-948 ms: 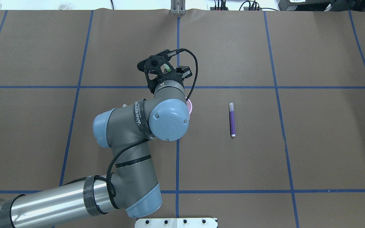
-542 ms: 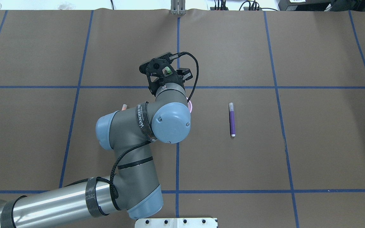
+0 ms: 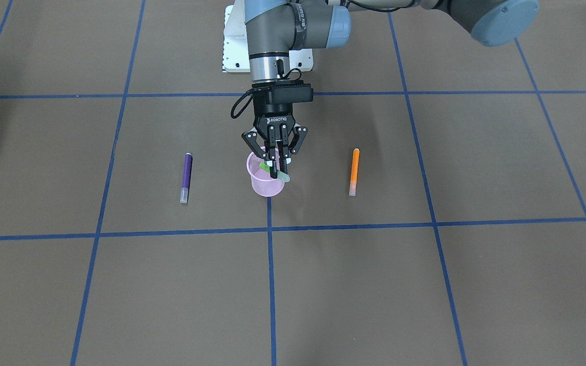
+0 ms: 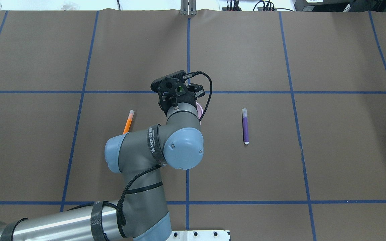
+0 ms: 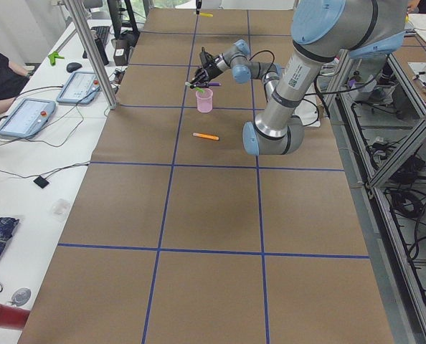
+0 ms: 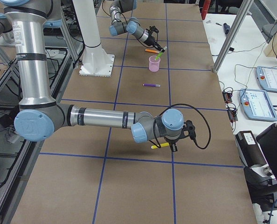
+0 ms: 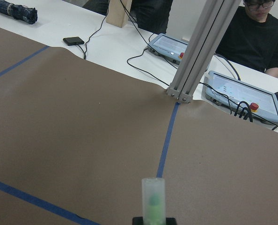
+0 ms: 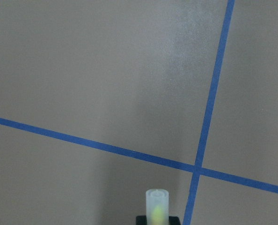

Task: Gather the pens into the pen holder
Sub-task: 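Carry the green marker over the pink cup with the left gripper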

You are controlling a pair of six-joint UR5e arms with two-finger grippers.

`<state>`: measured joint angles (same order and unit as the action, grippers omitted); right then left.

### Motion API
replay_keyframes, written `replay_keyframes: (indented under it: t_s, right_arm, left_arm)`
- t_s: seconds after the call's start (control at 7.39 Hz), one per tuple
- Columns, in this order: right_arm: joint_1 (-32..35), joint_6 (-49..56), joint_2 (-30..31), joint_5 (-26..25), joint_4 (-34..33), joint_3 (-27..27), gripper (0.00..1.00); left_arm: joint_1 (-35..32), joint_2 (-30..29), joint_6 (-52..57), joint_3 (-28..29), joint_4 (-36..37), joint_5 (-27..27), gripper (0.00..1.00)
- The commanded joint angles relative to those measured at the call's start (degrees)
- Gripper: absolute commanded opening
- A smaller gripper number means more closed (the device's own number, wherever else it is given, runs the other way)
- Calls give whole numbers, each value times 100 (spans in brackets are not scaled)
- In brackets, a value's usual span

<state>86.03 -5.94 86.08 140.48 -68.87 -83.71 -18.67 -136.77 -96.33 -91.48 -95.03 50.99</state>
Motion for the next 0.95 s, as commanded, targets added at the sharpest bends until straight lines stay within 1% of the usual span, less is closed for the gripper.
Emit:
replay_keyframes:
  t_s: [0.0,0.14,0.27,0.41,0.54,0.68,0.81]
  right_arm:
    - [19,-284,-12,6,-231,-311,0]
    - [19,-363,-12,6,-232,-400,0]
    - [19,-416,-21,6,-241,-427,0]
    - [19,-521,-90,6,-241,-427,0]
    - [19,-627,-117,23,-267,-479,0]
    - [19,-671,-187,50,-581,-645,0]
    - [19,-672,-231,41,-914,-890,0]
  left_arm:
    - [153,106,1,-2,2,-142,0]
    - [154,106,1,-10,-6,-142,9]
    - [154,89,9,-28,-6,-142,37]
    - [154,89,1,-45,-6,-142,64]
    - [154,63,1,-54,-6,-134,69]
    - [154,62,9,-150,-6,-125,69]
    - [154,132,210,-595,28,-46,92]
